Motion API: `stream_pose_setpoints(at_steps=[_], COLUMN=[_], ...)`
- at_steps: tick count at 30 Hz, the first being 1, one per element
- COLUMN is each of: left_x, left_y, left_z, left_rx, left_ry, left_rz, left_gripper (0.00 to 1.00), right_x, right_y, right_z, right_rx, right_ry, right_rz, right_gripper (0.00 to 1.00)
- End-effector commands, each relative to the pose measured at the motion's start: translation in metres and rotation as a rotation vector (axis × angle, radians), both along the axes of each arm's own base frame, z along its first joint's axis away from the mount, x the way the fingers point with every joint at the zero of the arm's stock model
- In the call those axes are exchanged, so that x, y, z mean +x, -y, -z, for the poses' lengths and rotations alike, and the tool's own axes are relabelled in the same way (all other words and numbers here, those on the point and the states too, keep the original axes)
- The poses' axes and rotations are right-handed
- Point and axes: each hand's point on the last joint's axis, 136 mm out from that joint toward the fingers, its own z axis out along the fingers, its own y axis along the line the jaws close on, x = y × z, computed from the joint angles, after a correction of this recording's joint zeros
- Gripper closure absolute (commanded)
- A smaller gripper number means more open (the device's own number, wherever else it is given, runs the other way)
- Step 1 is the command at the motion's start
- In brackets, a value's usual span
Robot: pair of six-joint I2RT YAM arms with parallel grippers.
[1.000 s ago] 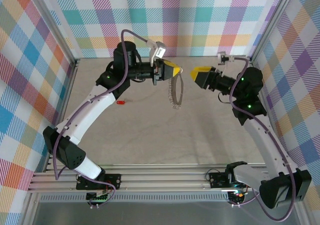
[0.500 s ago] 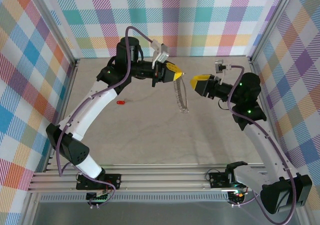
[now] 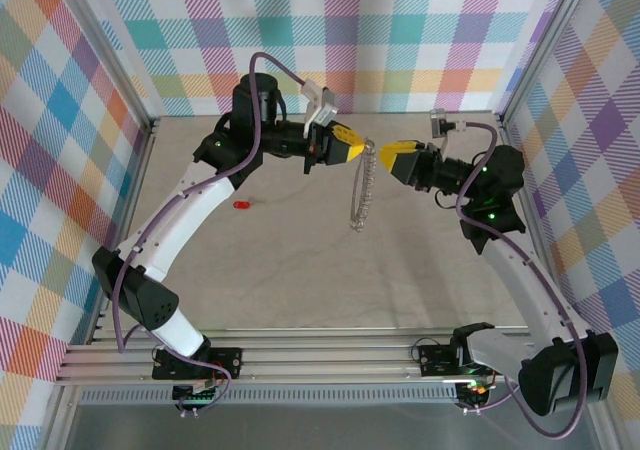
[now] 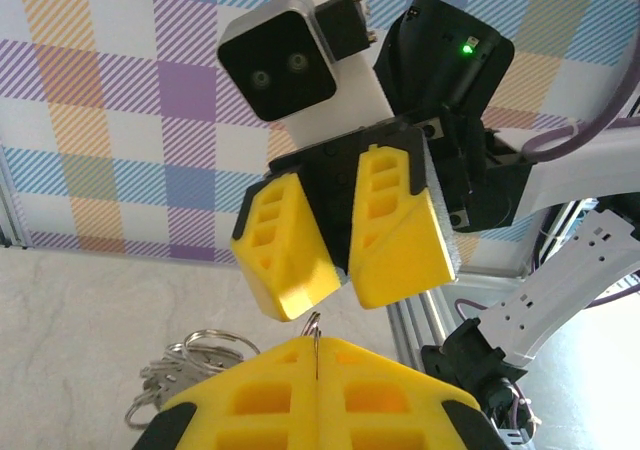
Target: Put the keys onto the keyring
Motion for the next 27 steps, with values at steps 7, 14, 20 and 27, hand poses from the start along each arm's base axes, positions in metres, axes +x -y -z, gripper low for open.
stream_pose_setpoints(at_steps=[7,14,20,27], left_x=[-0.014,-0.019,-0.022,-0.022], left_y=[0.002,0.001,0.000,0.001], left_z=[-0.018,-0.021,-0.021,-0.020], left_rx=[-0.053,-0.057,-0.058,-0.060], left_ry=[0.044,0.038,0.026,0.013], left_rz=[0.044,0.055,0.057,0.054], left_gripper=[1.00,1.00,1.00,1.00], right_x=[-0.003,0.032,0.043,0.024], right_y=[-0.007,-0.003,-0.001,0.004], right_z=[-0.024,-0.007,-0.003,-0.005], right_rx=[0.071,0.054,0.050,0.021], right_ry=[0.051,-0.060,-0.087,-0.066], right_rz=[-0.062,0.077,0.118,0.132], right_gripper=[0.69,0.75,0.73,0.72])
